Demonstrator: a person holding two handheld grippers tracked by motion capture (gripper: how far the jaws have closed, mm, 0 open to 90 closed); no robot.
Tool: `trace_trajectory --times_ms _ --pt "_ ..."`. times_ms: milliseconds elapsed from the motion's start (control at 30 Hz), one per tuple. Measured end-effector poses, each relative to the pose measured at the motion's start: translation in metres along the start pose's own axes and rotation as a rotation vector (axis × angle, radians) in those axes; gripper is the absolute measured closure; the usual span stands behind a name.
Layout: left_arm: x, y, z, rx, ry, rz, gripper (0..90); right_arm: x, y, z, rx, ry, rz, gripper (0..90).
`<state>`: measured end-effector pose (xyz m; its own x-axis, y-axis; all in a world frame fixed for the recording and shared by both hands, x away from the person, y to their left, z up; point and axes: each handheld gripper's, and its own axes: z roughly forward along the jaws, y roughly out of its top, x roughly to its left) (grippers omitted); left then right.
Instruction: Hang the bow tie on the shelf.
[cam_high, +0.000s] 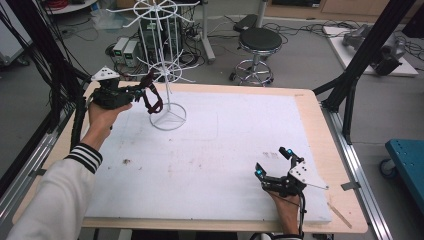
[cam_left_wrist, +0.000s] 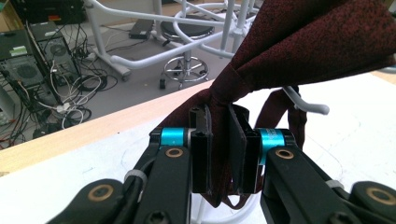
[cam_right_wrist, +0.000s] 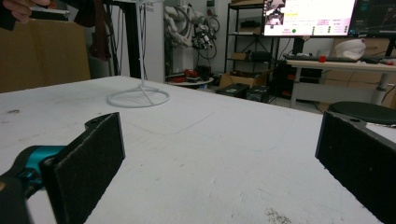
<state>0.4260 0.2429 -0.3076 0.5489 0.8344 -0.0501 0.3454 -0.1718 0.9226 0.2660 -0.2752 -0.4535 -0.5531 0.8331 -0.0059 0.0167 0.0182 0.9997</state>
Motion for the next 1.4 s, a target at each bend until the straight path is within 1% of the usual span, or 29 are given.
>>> trace_trajectory --times_ms 67,133,233,300,367,400,433,467,500,533,567,600,633,667,700,733,767,800,900,967,1000,1033,1100,1133,1200,1267,1300,1333,1400 --pt "0.0 0.0 0.0 0.003 -0.002 0.001 79.3 0.0 0.0 0.0 0.0 -0.001 0.0 0.6" --pt "0.0 0.0 -0.001 0.006 -0.001 0.015 78.4 0.0 0.0 0.0 0.0 -0.001 -0.001 0.6" --pt "0.002 -0.001 -0.002 0.011 -0.014 0.018 73.8 0.0 0.0 0.0 -0.002 0.0 -0.001 0.6" --pt "0.002 -0.001 -0.002 0.014 -0.03 0.026 59.9 0.0 0.0 0.0 -0.003 -0.001 -0.001 0.6" --pt "0.003 -0.001 -0.005 0.024 -0.007 0.064 46.6 0.0 0.0 0.0 -0.002 -0.001 -0.002 0.6" --pt "0.003 -0.001 -0.005 0.022 -0.005 0.081 30.7 0.0 0.0 0.0 -0.001 0.0 -0.001 0.6" --pt "0.004 -0.001 -0.006 0.025 -0.009 0.09 30.7 0.0 0.0 0.0 -0.001 0.0 -0.001 0.6" --pt "0.004 -0.002 -0.006 0.034 -0.02 0.098 25.0 0.0 0.0 0.0 -0.001 0.0 -0.002 0.6" --pt "0.004 -0.002 -0.006 0.038 -0.019 0.099 8.6 0.0 0.0 0.0 -0.003 0.0 -0.005 0.6" --pt "0.005 -0.002 -0.008 0.049 -0.015 0.107 4.1 0.0 0.0 0.0 -0.002 0.0 -0.003 0.6" --pt "0.005 -0.002 -0.012 0.054 -0.009 0.113 1.7 0.0 0.0 0.0 -0.002 0.0 -0.003 0.6" --pt "0.005 -0.002 -0.012 0.054 -0.009 0.113 1.7 0.0 0.0 0.0 -0.002 0.0 -0.004 0.6" --pt "0.004 -0.003 -0.015 0.042 -0.002 0.123 1.7 0.0 0.0 0.0 -0.002 0.0 -0.004 0.6" --pt "0.003 -0.004 -0.018 0.026 0.013 0.146 1.7 0.0 0.0 0.0 -0.002 -0.001 -0.002 0.6" --pt "0.003 -0.008 -0.025 -0.002 0.0 0.145 1.7 0.0 0.0 0.0 -0.003 0.0 -0.005 0.6" --pt "0.003 -0.008 -0.025 -0.002 0.0 0.145 1.7 0.0 0.0 0.0 -0.001 0.001 -0.002 0.6" --pt "0.003 -0.011 -0.029 -0.019 -0.007 0.139 1.7 0.0 0.0 0.0 -0.001 0.001 -0.002 0.6" --pt "0.002 -0.014 -0.034 -0.037 -0.016 0.147 1.7 0.0 0.0 0.0 -0.002 0.001 -0.002 0.6" --pt "0.001 -0.023 -0.047 -0.087 -0.037 0.155 1.7 0.0 0.0 0.0 -0.001 0.003 -0.005 0.6" --pt "-0.002 -0.031 -0.056 -0.122 -0.053 0.154 1.7 0.0 0.0 0.0 -0.002 0.001 -0.004 0.6" --pt "-0.003 -0.035 -0.061 -0.133 -0.062 0.166 1.7 0.0 0.0 0.0 -0.002 0.001 -0.004 0.6" --pt "-0.005 -0.038 -0.065 -0.136 -0.064 0.175 1.7 0.0 0.0 0.0 -0.001 0.001 -0.004 0.6" --pt "-0.01 -0.047 -0.072 -0.165 -0.068 0.19 1.7 0.001 0.0 0.0 0.001 0.002 0.0 0.6" --pt "-0.012 -0.051 -0.076 -0.172 -0.071 0.196 1.7 0.001 0.0 0.0 -0.002 0.001 -0.005 0.6" --pt "-0.018 -0.06 -0.084 -0.217 -0.077 0.215 1.7 0.001 0.0 0.0 0.0 0.001 -0.002 0.6" --pt "-0.023 -0.07 -0.09 -0.246 -0.087 0.217 1.7 0.001 0.0 0.0 0.001 0.0 -0.005 0.6" --pt "-0.024 -0.076 -0.094 -0.257 -0.083 0.227 1.7 0.001 0.0 0.0 0.001 0.0 -0.005 0.6" --pt "-0.026 -0.081 -0.097 -0.268 -0.075 0.229 1.7 0.001 0.0 0.0 0.001 0.0 -0.007 0.6" --pt "-0.027 -0.092 -0.102 -0.302 -0.081 0.211 1.7 0.001 0.0 0.0 0.001 0.0 -0.01 0.6"
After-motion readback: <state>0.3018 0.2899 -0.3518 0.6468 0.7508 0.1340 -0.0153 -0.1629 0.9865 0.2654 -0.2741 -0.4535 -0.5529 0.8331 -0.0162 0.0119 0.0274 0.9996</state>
